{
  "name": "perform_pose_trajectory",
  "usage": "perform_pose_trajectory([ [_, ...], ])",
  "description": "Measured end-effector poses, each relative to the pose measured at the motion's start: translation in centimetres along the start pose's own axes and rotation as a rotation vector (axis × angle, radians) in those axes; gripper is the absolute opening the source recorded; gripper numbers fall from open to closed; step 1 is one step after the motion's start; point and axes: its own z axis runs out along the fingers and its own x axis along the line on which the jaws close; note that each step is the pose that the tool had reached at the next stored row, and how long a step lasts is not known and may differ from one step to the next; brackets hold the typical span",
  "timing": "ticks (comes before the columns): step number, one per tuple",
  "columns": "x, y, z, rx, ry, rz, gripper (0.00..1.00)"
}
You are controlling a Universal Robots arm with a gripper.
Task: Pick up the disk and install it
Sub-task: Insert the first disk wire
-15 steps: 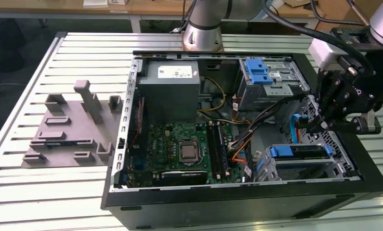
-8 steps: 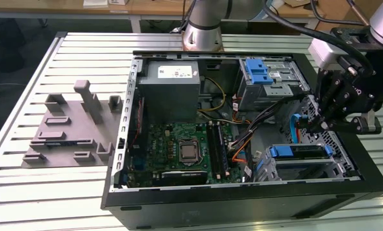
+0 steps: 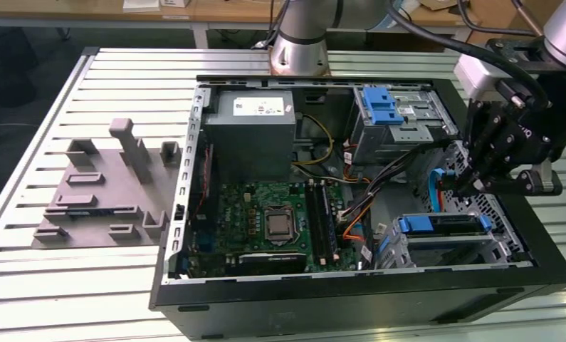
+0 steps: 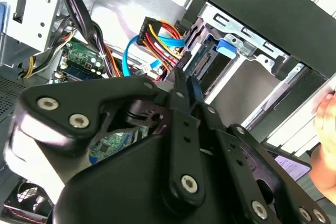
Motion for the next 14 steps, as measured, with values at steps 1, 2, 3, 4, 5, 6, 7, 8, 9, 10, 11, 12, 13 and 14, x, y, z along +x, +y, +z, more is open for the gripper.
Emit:
perform_pose_trajectory([
  [1,-0.05,0.0,0.02,0.0,0.0,0.0,0.19],
  [2,-0.09,0.0,0.05,0.0,-0.0001,0.0,0.25],
  [3,-0.13,0.0,0.08,0.0,0.0001,0.0,0.25],
  [4,-0.17,-0.01,0.13,0.0,-0.0001,0.0,0.25],
  [5,-0.21,-0.01,0.18,0.0,-0.0002,0.0,0.25],
  [6,-0.24,-0.02,0.22,0.0002,-0.0001,0.0,0.25],
  [7,-0.29,-0.02,0.26,0.0004,0.0001,0.0,0.25],
  [8,-0.33,-0.02,0.32,0.0004,-0.0001,0.0,0.25],
  [9,-0.36,-0.02,0.37,0.0005,-0.0001,0.0,0.25],
  [10,-0.4,-0.02,0.43,0.0005,-0.0002,0.0,0.25],
  [11,-0.47,-0.02,0.47,0.0005,0.0001,0.0,0.25],
  [12,-0.52,-0.02,0.53,0.0005,-0.0001,0.0,0.25],
  [13,-0.57,-0.02,0.58,0.0005,0.0,0.0,0.25],
  [14,-0.6,-0.03,0.65,0.0005,-0.0002,0.0,0.25],
])
